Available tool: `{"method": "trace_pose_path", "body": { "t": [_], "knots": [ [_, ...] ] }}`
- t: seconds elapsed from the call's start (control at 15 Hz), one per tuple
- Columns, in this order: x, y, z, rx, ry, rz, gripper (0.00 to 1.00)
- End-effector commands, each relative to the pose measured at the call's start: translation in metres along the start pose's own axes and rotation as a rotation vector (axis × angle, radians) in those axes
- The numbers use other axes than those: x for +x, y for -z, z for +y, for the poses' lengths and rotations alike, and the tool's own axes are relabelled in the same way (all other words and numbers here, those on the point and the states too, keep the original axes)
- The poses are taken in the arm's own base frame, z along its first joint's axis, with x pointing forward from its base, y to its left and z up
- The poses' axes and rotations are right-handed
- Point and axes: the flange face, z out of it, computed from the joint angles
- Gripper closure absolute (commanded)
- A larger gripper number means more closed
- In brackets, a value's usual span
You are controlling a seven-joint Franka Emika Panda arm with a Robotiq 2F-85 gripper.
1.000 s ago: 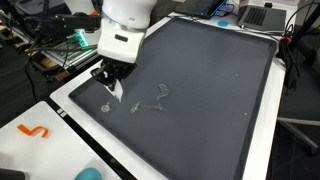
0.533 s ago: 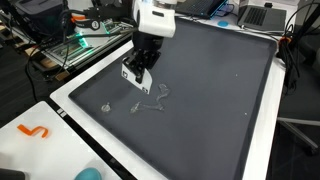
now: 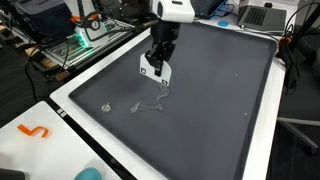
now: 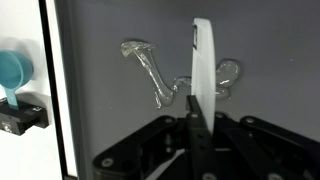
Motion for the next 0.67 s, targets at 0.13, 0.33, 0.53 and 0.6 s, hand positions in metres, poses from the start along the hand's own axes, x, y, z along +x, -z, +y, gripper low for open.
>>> {"method": "trace_pose_path", "body": {
  "t": [0.13, 0.33, 0.53, 0.6],
  "knots": [
    [0.0, 0.001, -0.003, 0.002, 0.0, 0.005, 0.96],
    [-0.001, 0.008, -0.008, -0.018, 0.017, 0.009, 0.99],
    [0.0, 0.03, -0.034, -0.082, 0.027, 0.011, 0.99],
    [0.001, 0.037, -0.043, -0.106, 0.027, 0.01, 0.99]
  ]
}}
